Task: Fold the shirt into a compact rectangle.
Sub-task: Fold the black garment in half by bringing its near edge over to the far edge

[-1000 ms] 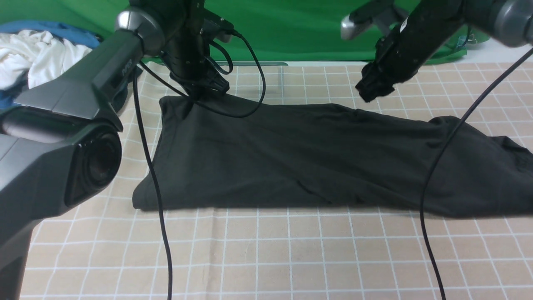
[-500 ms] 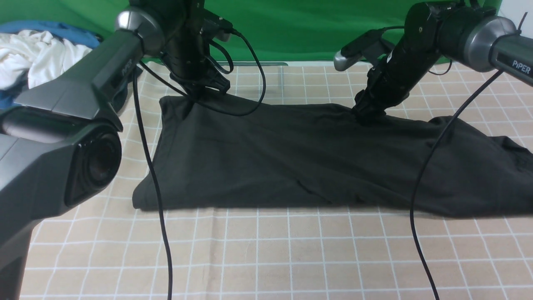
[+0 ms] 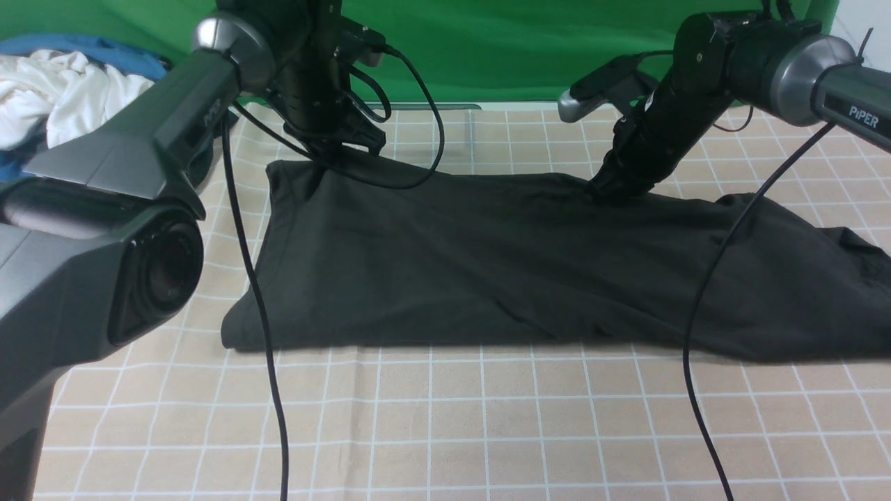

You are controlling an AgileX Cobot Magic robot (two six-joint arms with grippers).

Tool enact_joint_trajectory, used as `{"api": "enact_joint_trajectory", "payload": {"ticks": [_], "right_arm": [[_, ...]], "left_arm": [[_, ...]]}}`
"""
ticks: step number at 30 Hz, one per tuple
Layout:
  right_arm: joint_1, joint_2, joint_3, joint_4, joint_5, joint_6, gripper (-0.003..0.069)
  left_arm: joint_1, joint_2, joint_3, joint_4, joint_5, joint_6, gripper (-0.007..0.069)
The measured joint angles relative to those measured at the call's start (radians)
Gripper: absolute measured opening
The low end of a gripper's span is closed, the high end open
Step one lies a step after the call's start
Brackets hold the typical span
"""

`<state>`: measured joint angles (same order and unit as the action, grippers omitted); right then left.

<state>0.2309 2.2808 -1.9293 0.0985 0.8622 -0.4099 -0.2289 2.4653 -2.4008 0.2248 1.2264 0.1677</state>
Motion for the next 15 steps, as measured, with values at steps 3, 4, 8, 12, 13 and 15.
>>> {"api": "enact_joint_trajectory", "payload": {"ticks": [3, 4, 8, 12, 13, 15], "right_arm": [[-0.008, -0.002, -0.02, 0.001, -0.006, 0.015, 0.0052], [-0.013, -0.003, -0.029, 0.002, -0.015, 0.024, 0.0052], [-0.02, -0.004, -0.037, 0.004, -0.047, 0.051, 0.0052], [-0.025, -0.003, -0.037, 0.005, -0.086, 0.062, 0.0052], [-0.025, -0.002, -0.037, 0.004, -0.095, 0.063, 0.0052], [-0.025, 0.0, -0.037, 0.004, -0.111, 0.063, 0.0052]], "left_arm": [[0.001, 0.0, 0.0, 0.028, 0.0, -0.051, 0.0029], [0.003, 0.0, 0.0, 0.033, 0.0, -0.08, 0.0029], [0.008, 0.0, 0.0, 0.033, 0.0, -0.114, 0.0029], [0.01, 0.0, 0.0, 0.012, -0.001, -0.114, 0.0029], [0.01, 0.0, 0.0, 0.009, -0.006, -0.114, 0.0029], [0.01, 0.005, 0.0, 0.009, -0.023, -0.114, 0.0029]]}}
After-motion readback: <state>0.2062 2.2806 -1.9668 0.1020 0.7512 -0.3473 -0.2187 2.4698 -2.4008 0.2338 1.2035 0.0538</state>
